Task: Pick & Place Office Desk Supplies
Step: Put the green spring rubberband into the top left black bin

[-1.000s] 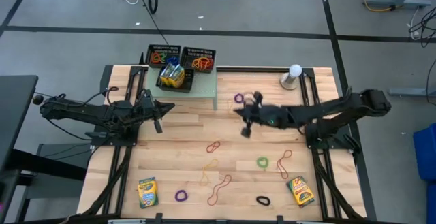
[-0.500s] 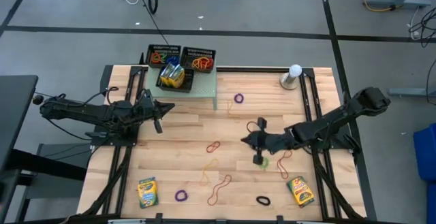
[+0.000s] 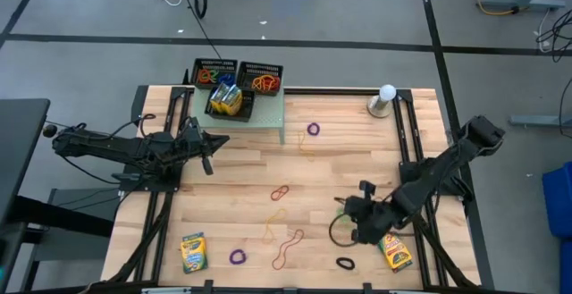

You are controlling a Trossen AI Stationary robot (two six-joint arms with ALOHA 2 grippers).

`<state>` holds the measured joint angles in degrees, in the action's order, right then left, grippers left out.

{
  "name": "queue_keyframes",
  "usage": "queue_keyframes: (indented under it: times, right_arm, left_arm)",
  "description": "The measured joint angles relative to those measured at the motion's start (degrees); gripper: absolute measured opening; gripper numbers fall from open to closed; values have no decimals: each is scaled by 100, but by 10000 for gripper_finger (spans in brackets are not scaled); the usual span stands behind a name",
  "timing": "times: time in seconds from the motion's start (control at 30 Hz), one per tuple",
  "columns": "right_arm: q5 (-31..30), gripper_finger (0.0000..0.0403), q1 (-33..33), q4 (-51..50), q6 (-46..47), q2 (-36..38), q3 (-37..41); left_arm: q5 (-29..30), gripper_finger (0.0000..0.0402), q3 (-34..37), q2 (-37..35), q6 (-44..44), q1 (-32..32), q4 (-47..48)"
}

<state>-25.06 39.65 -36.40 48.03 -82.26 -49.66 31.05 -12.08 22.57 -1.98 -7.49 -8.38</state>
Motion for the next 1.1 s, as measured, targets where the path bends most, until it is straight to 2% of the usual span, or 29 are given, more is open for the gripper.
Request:
queue_keyframes:
  times: [0.13, 0.27, 0.4, 0.67, 1.1]
  right_arm:
    - [352, 75, 16, -164, 248, -228, -95]
    - [320, 114, -144, -281, 269, -307, -93]
    - [426, 136, -394, -267, 178, -475, -89]
    - [1427, 142, -753, -45, -284, -1178, -86]
    - [1429, 131, -839, 24, -607, -1264, -84]
  left_arm:
    - [-1, 13, 0, 2, 0, -1, 0]
    - [-2, 13, 0, 2, 0, 0, 0]
    - [-2, 13, 0, 2, 0, -2, -2]
    - [0, 13, 0, 0, 0, -2, -9]
    - [-2, 13, 0, 2, 0, -2, -21]
